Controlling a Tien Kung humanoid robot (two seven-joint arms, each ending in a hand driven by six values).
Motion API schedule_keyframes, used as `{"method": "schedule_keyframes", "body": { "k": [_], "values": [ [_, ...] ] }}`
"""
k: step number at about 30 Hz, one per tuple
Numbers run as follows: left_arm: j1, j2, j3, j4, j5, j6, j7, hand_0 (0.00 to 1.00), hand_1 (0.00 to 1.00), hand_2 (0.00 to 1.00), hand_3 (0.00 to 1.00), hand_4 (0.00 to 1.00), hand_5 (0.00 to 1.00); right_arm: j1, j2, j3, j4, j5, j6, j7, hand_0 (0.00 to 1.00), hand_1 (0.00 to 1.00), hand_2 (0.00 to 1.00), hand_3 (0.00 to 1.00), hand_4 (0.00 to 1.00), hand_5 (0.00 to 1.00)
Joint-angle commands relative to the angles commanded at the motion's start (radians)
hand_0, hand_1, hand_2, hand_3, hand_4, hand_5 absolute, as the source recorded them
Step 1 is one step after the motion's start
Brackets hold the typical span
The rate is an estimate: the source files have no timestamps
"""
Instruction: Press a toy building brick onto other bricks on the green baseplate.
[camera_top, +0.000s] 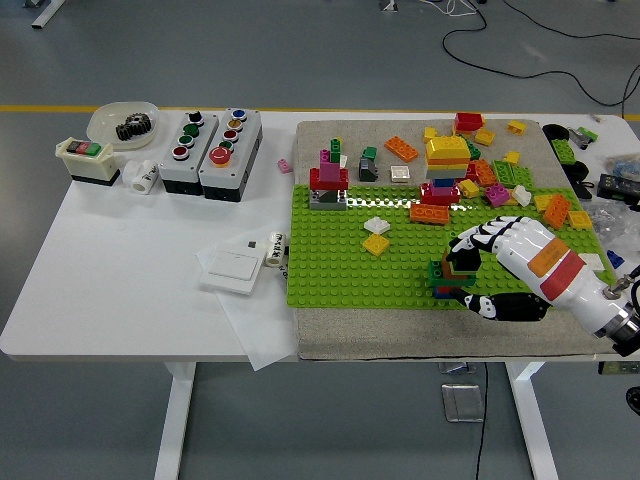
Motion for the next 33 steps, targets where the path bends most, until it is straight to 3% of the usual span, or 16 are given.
{"method": "schedule_keyframes", "body": {
  "k": [2, 3, 8, 9, 12, 14, 15, 20, 21, 26, 27, 32, 33],
  "values": [
    [0.0, 0.0, 0.001, 0.0, -0.001, 0.0, -0.001, 0.49, 0.565, 0.651, 0.623, 0.662, 0.738, 0.002, -0.001, 0.006, 0.003, 0.002, -0.001, 0.0, 0.542, 0.575, 0.655, 0.581, 0.769, 0.382],
    [-0.001, 0.0, 0.001, 0.0, -0.002, 0.0, -0.001, 0.489, 0.563, 0.651, 0.623, 0.66, 0.737, 0.003, -0.001, 0.012, 0.005, 0.005, -0.001, -0.002, 0.609, 0.608, 0.692, 0.598, 0.78, 0.387],
    [-0.001, 0.0, 0.001, 0.001, -0.002, -0.001, -0.002, 0.489, 0.563, 0.651, 0.623, 0.66, 0.737, 0.012, -0.001, 0.036, 0.006, 0.02, 0.002, -0.01, 0.609, 0.608, 0.692, 0.598, 0.78, 0.387],
    [0.0, 0.0, 0.001, 0.001, -0.003, -0.001, -0.002, 0.489, 0.564, 0.651, 0.622, 0.659, 0.736, 0.017, 0.0, 0.041, 0.003, 0.044, 0.006, -0.02, 0.66, 0.643, 0.719, 0.64, 0.788, 0.391],
    [0.0, -0.001, 0.001, 0.001, -0.004, 0.0, -0.002, 0.489, 0.564, 0.651, 0.622, 0.659, 0.736, 0.032, 0.002, 0.048, -0.006, 0.134, 0.012, -0.044, 0.66, 0.643, 0.719, 0.64, 0.788, 0.391],
    [0.0, -0.001, 0.001, 0.001, -0.004, 0.0, -0.001, 0.489, 0.564, 0.651, 0.622, 0.659, 0.736, 0.053, 0.005, 0.06, -0.01, 0.218, 0.019, -0.07, 0.66, 0.643, 0.719, 0.64, 0.788, 0.391],
    [0.001, -0.001, 0.001, 0.001, -0.004, 0.0, -0.001, 0.489, 0.567, 0.651, 0.622, 0.66, 0.737, 0.059, 0.005, 0.065, -0.01, 0.257, 0.021, -0.076, 0.724, 0.716, 0.784, 0.771, 0.839, 0.415],
    [0.0, 0.0, 0.002, 0.002, -0.004, 0.001, -0.003, 0.489, 0.567, 0.651, 0.622, 0.66, 0.737, 0.107, 0.001, 0.103, 0.002, 0.465, 0.05, -0.112, 0.724, 0.716, 0.784, 0.771, 0.839, 0.415],
    [0.001, 0.0, 0.003, 0.002, -0.005, 0.001, -0.003, 0.489, 0.563, 0.65, 0.622, 0.659, 0.737, 0.117, -0.001, 0.111, 0.005, 0.511, 0.058, -0.118, 0.765, 0.76, 0.818, 0.837, 0.882, 0.473],
    [0.002, 0.0, 0.003, 0.004, -0.006, 0.002, -0.004, 0.489, 0.563, 0.65, 0.622, 0.659, 0.737, 0.149, 0.001, 0.129, 0.002, 0.725, 0.088, -0.137, 0.765, 0.76, 0.818, 0.837, 0.882, 0.473],
    [0.002, 0.001, 0.002, 0.004, -0.005, 0.002, -0.003, 0.488, 0.562, 0.647, 0.623, 0.66, 0.738, 0.153, 0.002, 0.131, -0.001, 0.771, 0.094, -0.14, 0.783, 0.788, 0.828, 0.847, 0.937, 0.608],
    [0.004, 0.0, 0.004, 0.005, -0.008, 0.004, -0.003, 0.488, 0.562, 0.647, 0.623, 0.66, 0.738, 0.157, 0.012, 0.12, -0.019, 0.969, 0.126, -0.146, 0.783, 0.788, 0.828, 0.847, 0.937, 0.608],
    [0.005, 0.0, 0.006, 0.005, -0.011, 0.005, -0.004, 0.487, 0.561, 0.645, 0.624, 0.66, 0.739, 0.157, 0.015, 0.117, -0.023, 1.008, 0.134, -0.147, 0.815, 0.802, 0.84, 0.864, 0.975, 0.721]
  ]
}}
